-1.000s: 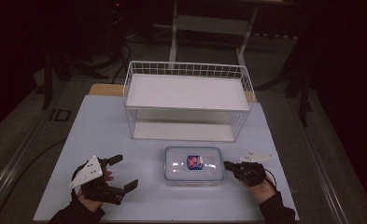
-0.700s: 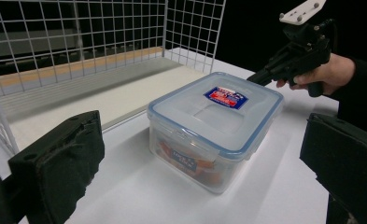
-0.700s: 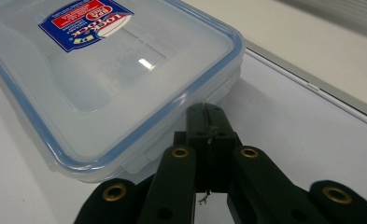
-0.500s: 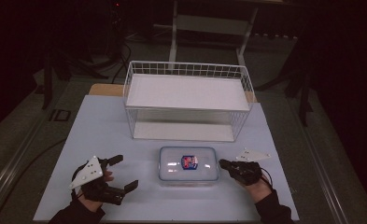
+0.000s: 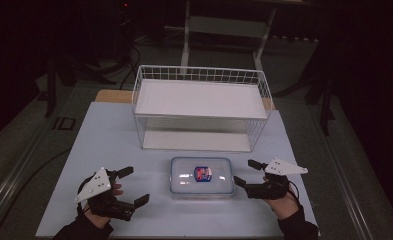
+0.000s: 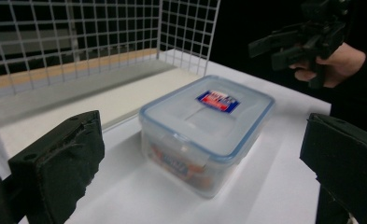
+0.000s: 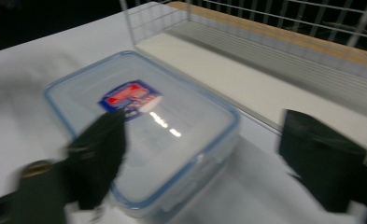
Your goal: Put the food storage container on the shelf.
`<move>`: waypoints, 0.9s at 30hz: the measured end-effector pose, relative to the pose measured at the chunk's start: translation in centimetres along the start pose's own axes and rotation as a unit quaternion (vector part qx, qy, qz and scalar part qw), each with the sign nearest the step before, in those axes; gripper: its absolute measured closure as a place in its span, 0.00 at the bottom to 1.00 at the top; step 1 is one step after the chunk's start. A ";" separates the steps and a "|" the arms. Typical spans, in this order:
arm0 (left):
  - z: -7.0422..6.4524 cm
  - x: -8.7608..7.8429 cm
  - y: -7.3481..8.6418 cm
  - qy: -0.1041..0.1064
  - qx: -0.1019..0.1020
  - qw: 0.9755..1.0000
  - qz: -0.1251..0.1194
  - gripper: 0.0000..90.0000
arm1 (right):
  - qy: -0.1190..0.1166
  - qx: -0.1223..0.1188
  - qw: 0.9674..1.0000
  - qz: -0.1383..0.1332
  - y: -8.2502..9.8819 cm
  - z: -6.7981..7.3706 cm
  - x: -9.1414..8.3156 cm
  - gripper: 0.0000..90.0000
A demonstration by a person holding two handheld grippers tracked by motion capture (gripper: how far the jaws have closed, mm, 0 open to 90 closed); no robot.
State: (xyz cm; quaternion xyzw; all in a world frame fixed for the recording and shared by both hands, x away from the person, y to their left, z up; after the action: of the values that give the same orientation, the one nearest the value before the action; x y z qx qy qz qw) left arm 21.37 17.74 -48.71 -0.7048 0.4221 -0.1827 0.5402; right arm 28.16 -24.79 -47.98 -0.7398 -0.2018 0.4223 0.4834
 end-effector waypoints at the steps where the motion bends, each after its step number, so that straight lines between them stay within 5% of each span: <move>1: -0.2 0.0 -0.2 0.005 0.000 1.000 0.001 0.00 | -0.005 0.001 1.000 -0.005 -0.2 0.1 0.0 0.14; 6: -1.3 0.4 -1.2 0.012 0.015 0.999 0.026 0.00 | 0.003 -0.031 0.999 -0.039 -1.2 0.3 -0.6 0.15; 12: -1.9 1.1 -2.6 -0.009 0.030 0.997 0.066 0.00 | 0.008 -0.065 0.995 -0.070 -2.5 0.5 -1.5 0.18; 18: -2.4 1.7 -4.5 -0.007 0.010 0.997 0.082 0.00 | 0.038 -0.099 0.993 -0.051 -3.6 1.3 -2.2 0.20; 27: -1.9 3.7 -5.9 -0.011 -0.014 0.995 0.100 0.00 | 0.034 -0.074 0.993 -0.084 -3.9 1.3 -3.0 0.16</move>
State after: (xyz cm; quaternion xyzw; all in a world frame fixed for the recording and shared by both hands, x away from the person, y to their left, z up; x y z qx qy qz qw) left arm 24.50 14.05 -43.37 -0.6682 0.4871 -0.1138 0.5507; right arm 25.89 -24.42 -43.45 -0.7680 -0.2775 0.3389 0.4672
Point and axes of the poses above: each handheld gripper's, and its own axes: x roughly forward along the jaws, y roughly out of its underside, z roughly to its left, the point moved 2 cm from there along x, roughly forward along the jaws, and after that the axes turned 14 degrees about -x, right-handed, at the moved point
